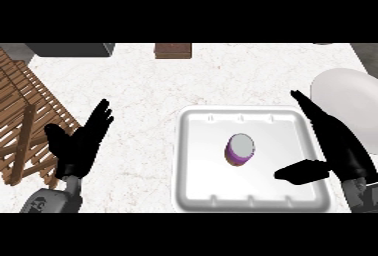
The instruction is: Pick the can from the tray and place it in the plate
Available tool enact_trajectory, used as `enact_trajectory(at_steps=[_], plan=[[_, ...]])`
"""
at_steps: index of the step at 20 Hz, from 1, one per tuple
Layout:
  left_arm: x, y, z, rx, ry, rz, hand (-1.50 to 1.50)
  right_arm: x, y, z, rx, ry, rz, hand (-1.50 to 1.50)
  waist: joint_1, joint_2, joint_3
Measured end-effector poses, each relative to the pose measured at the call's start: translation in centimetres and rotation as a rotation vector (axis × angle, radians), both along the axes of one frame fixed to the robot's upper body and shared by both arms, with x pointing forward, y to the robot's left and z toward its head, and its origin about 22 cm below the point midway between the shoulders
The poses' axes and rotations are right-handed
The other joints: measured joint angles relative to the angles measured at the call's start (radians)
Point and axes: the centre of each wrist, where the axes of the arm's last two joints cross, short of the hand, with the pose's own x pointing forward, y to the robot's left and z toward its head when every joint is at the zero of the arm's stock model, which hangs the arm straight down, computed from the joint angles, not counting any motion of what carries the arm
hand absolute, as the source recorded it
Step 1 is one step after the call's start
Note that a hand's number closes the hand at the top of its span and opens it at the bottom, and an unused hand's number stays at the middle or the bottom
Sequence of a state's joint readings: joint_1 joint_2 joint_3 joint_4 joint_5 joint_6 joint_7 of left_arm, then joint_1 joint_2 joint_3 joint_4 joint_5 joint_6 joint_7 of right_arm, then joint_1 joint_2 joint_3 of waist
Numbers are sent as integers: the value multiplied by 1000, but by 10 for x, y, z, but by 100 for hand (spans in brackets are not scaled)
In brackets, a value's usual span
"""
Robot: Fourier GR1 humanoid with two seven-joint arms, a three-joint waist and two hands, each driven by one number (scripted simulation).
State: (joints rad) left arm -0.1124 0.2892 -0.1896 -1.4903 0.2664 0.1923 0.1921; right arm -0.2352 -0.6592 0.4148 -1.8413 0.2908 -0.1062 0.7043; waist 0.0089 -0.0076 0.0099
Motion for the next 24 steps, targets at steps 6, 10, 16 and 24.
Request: enact_trajectory(at_steps=[6, 10, 16, 24], plan=[[-21, -6, -40, -24, 129, 13, 0, -6, 48, -7, -4, 91, 0, -150, -2, 6, -8], [-24, -5, -42, -34, 127, 12, 0, -2, 74, -15, 0, 107, 6, -150, -4, 5, -8], [-25, -4, -39, -39, 140, 12, 0, 0, 89, -25, -60, 116, -14, -150, -6, 5, -8], [-29, -1, -40, -38, 143, 15, 0, 9, 95, -39, -130, 149, -50, -150, -6, 5, -8]])
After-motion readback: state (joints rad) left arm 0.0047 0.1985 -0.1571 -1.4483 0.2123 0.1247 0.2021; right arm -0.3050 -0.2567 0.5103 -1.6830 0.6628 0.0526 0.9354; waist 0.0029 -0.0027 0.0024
